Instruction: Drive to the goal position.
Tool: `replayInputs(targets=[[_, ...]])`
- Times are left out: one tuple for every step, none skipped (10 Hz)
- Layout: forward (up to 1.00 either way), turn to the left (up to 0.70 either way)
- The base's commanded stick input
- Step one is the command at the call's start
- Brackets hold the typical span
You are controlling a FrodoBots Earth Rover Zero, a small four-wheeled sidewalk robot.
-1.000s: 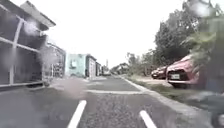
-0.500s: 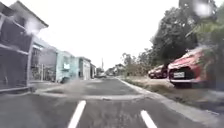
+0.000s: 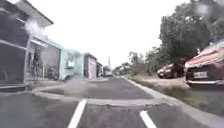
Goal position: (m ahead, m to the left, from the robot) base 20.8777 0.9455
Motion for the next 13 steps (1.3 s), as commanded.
replayInputs(targets=[[0.85, 0.00], [0.85, 0.01], [0.85, 0.06], [0.85, -0.17], [0.78, -0.34], [0.70, -0.35], [0.70, -0.35], [0.70, -0.35], [0.70, -0.30], [0.70, -0.25], [0.70, 0.04], [0.70, 0.07], [0.70, 0.04]])
